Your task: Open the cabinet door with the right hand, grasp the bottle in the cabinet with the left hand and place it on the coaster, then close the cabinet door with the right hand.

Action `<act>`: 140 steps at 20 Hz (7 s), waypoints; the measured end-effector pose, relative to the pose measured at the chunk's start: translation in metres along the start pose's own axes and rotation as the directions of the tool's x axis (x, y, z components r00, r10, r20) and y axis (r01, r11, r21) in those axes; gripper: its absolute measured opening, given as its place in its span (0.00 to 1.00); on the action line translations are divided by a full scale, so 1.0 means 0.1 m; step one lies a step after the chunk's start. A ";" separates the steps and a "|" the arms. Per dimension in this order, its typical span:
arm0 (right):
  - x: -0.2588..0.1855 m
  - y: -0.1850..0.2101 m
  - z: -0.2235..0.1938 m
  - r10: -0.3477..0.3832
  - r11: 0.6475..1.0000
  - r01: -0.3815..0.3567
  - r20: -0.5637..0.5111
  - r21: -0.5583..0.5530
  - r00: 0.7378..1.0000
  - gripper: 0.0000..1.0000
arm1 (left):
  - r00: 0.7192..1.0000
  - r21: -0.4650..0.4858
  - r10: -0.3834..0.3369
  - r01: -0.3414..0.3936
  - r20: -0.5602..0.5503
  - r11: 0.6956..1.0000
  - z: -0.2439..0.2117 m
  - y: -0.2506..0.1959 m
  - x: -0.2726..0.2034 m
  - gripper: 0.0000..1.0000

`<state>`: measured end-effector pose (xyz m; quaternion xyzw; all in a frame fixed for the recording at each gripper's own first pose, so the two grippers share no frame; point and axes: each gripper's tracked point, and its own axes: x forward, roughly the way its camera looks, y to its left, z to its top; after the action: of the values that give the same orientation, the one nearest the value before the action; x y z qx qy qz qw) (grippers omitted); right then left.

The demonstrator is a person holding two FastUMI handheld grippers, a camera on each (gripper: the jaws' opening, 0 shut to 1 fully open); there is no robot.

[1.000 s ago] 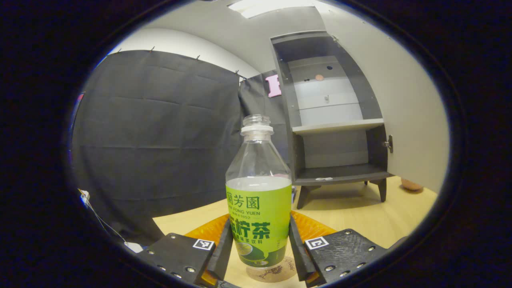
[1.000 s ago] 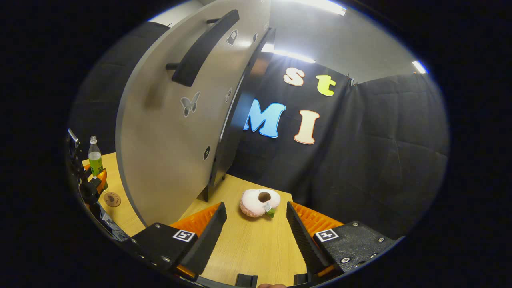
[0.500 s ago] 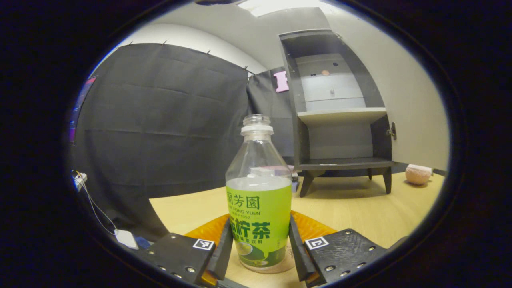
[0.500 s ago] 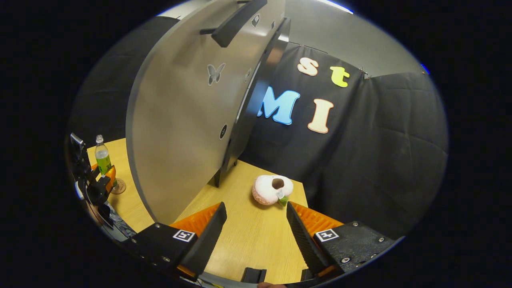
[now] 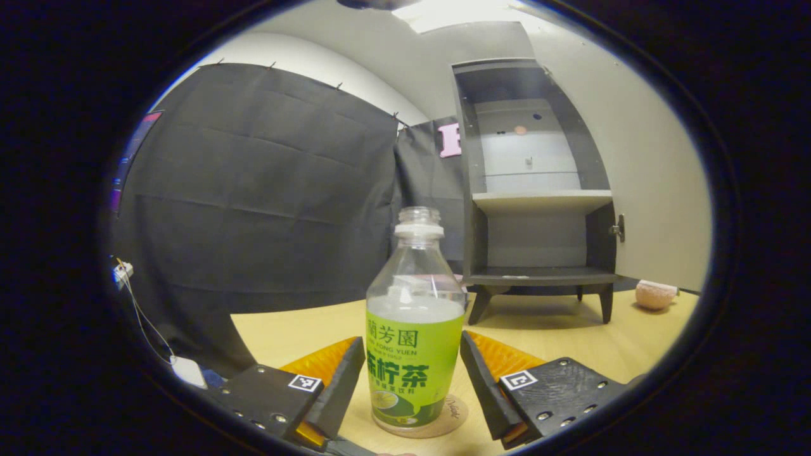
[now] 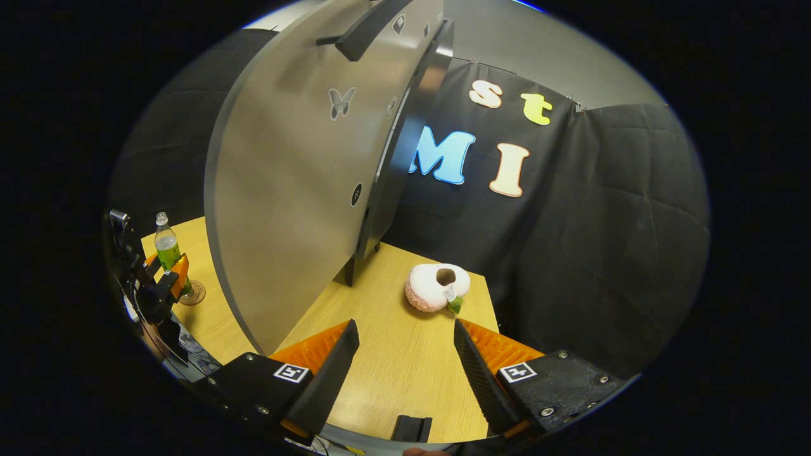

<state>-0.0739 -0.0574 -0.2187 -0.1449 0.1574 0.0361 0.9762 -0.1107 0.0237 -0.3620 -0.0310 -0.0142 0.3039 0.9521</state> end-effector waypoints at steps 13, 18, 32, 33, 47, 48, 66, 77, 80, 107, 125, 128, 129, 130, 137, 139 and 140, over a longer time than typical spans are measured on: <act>-0.09 -0.20 0.19 -0.056 0.975 0.048 0.030 0.219 0.998 0.93 | 0.983 0.086 -0.110 0.098 0.145 0.991 1.56 -0.07 0.16 0.86; -0.09 -0.30 0.41 -0.061 0.939 0.048 0.028 0.341 0.998 0.93 | 0.969 0.101 -0.187 0.173 0.164 0.980 2.36 -0.28 0.26 0.86; -0.44 -0.35 1.95 0.064 0.885 -0.198 0.311 0.421 0.948 0.94 | 0.928 0.132 -0.372 0.367 0.011 0.921 3.54 -0.91 0.32 0.86; -0.44 -0.31 2.00 0.086 0.873 -0.225 0.319 0.433 0.944 0.94 | 0.937 0.154 -0.349 0.344 0.007 0.926 3.61 -0.84 0.32 0.89; -0.24 0.38 2.44 0.149 0.840 -0.274 0.286 0.469 0.947 0.94 | 0.894 0.149 -0.447 0.442 0.007 0.885 3.68 -0.97 0.71 0.86; -0.20 0.45 2.49 0.145 0.846 -0.268 0.284 0.461 0.948 0.93 | 0.891 0.140 -0.454 0.449 0.005 0.883 3.67 -0.95 0.81 0.86; 0.46 1.54 3.18 0.128 0.828 -0.259 0.283 0.498 0.951 0.94 | 0.833 0.130 -0.554 0.551 -0.012 0.825 3.47 -0.52 2.06 0.86; 0.45 1.55 3.23 0.131 0.879 -0.262 0.327 0.398 0.936 0.94 | 0.862 0.082 -0.507 0.505 0.015 0.859 3.72 -0.41 2.01 0.86; 0.47 1.34 3.32 0.083 0.899 -0.223 0.351 0.378 0.933 0.95 | 0.875 0.101 -0.482 0.476 0.048 0.874 4.00 -0.38 1.90 0.86; 0.49 1.18 3.71 -0.125 0.963 0.001 0.445 0.269 0.887 0.95 | 0.863 -0.039 -0.495 0.500 0.096 0.865 4.39 -1.31 1.50 0.88; 0.79 1.38 3.32 -0.060 0.941 -0.068 0.360 0.332 0.931 0.95 | 0.839 -0.045 -0.544 0.544 0.018 0.838 3.91 -1.62 1.55 0.89; 0.81 1.37 3.34 -0.063 0.944 -0.062 0.360 0.325 0.931 0.95 | 0.841 -0.037 -0.541 0.541 0.018 0.840 3.92 -1.65 1.56 0.89; 0.82 1.37 3.33 -0.062 0.945 -0.060 0.353 0.323 0.933 0.95 | 0.842 -0.037 -0.539 0.539 0.017 0.842 3.91 -1.65 1.58 0.89; 0.83 1.39 3.32 -0.056 0.945 -0.063 0.348 0.321 0.936 0.95 | 0.842 -0.039 -0.539 0.539 0.015 0.841 3.90 -1.65 1.58 0.89; 0.83 1.37 3.35 -0.054 0.947 -0.064 0.351 0.316 0.935 0.95 | 0.853 -0.052 -0.521 0.521 0.008 0.852 3.88 -1.57 1.65 0.89; 0.83 1.38 3.34 -0.052 0.948 -0.064 0.349 0.313 0.936 0.95 | 0.853 -0.054 -0.522 0.522 0.009 0.851 3.88 -1.58 1.66 0.89; 0.84 1.39 3.34 -0.050 0.948 -0.066 0.349 0.312 0.936 0.95 | 0.852 -0.053 -0.523 0.523 0.008 0.851 3.89 -1.59 1.66 0.89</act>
<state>0.0887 0.1757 0.0209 0.0242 -0.0154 0.0397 0.9988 0.0991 0.0104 0.0381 -0.0523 -0.0269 0.0331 0.9977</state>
